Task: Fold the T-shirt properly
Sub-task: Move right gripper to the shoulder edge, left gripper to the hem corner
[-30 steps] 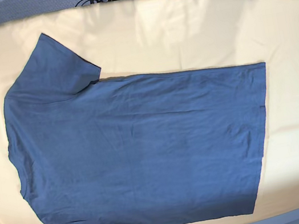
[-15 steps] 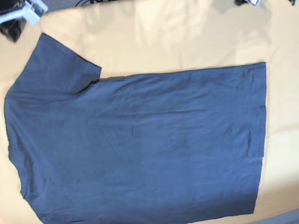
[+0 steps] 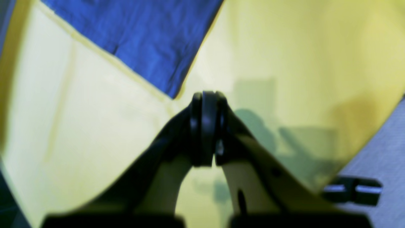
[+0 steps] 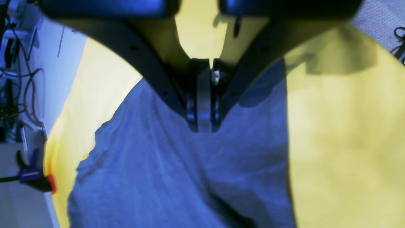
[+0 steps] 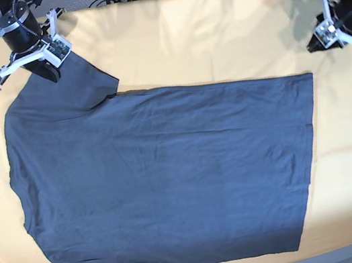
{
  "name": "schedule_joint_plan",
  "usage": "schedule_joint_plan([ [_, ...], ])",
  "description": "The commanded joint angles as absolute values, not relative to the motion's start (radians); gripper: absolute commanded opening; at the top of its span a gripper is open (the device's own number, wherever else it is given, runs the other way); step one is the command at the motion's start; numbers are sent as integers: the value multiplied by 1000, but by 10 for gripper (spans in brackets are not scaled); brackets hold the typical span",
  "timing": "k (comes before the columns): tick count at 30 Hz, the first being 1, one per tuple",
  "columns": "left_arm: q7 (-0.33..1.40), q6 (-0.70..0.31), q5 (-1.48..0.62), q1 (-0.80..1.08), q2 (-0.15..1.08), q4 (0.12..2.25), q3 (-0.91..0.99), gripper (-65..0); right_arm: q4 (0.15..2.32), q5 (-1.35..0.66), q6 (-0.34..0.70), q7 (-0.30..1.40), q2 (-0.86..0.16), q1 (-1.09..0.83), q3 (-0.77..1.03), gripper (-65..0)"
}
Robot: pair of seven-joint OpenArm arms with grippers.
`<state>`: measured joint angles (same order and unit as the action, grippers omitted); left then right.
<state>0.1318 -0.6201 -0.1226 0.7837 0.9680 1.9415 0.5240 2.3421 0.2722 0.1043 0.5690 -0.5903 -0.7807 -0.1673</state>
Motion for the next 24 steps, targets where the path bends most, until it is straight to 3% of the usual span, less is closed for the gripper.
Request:
schedule_joint_plan([
  [1, 76, -645, -135, 763, 1010, 1914, 537, -601, 2356, 284, 94, 557, -599, -786, -162, -650],
  [4, -34, -693, -135, 705, 1069, 1816, 525, -376, 2356, 284, 94, 564, -599, -786, -162, -650],
  [6, -47, -692, -128, 655, 1105, 1775, 480, -301, 2356, 284, 94, 564, -599, -786, -162, -650],
  [14, -49, -551, 88, 384, 1175, 1702, 63, -303, 2356, 284, 94, 565, -598, -786, -162, -650],
  [20, -49, -473, 222, 171, 1156, 1654, -195, -303, 2356, 284, 93, 569, -598, -787, -162, -650],
  [24, -50, -474, 266, 40, 1104, 1578, -329, -304, 2356, 284, 81, 569, -598, -787, -162, -650],
])
